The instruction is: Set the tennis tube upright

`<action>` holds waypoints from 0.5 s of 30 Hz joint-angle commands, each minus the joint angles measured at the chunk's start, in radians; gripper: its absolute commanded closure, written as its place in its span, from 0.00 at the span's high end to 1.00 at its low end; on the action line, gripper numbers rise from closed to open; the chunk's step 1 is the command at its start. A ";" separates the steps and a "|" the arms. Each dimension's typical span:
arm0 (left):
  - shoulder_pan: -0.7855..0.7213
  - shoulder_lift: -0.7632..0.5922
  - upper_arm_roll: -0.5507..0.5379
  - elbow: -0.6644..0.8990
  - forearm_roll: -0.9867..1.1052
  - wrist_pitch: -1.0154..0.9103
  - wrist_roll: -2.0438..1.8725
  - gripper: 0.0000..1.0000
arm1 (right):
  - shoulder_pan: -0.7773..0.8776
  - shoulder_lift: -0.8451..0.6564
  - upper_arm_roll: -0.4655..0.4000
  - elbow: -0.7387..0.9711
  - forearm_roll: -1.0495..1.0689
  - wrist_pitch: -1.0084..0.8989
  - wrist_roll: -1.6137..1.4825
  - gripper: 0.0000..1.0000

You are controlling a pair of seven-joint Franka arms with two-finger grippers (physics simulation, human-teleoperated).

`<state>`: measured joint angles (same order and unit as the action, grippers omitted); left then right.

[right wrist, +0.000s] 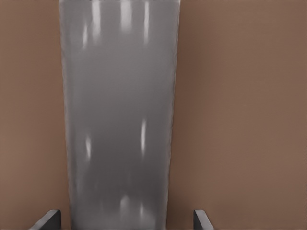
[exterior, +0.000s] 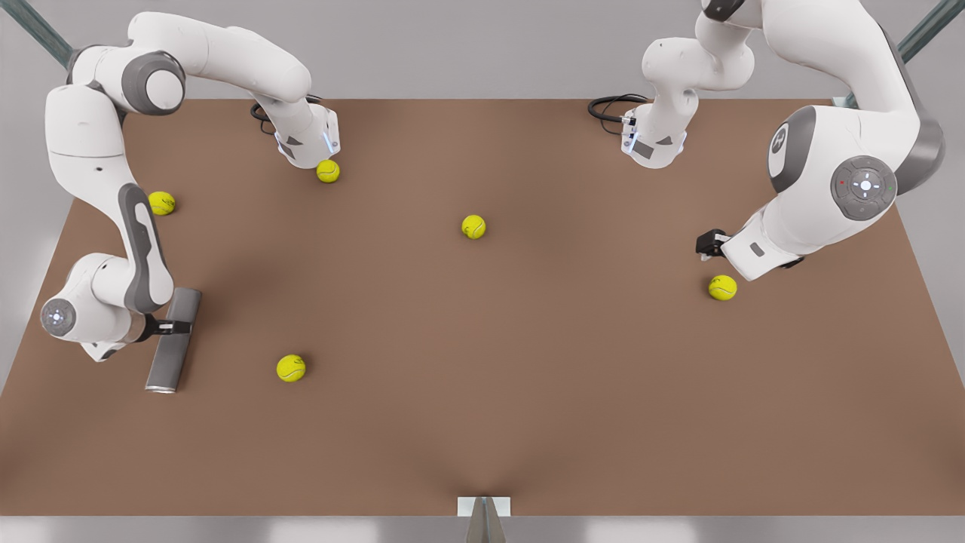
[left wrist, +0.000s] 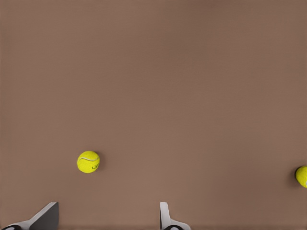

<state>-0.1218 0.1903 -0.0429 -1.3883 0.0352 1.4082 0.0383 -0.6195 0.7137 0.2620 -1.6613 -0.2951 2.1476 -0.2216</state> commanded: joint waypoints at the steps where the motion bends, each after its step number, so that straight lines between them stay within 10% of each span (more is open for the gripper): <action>1: 0.001 0.000 0.000 0.000 0.000 0.000 0.000 1.00 | 0.003 0.003 -0.007 0.005 0.001 0.000 -0.001 1.00; 15: -0.001 0.003 0.000 -0.002 0.000 0.000 0.000 1.00 | 0.000 0.024 -0.009 0.008 0.001 -0.002 -0.008 1.00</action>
<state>-0.1224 0.1962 -0.0429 -1.3898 0.0352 1.4082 0.0373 -0.6198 0.7415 0.2531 -1.6480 -0.2945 2.1460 -0.2315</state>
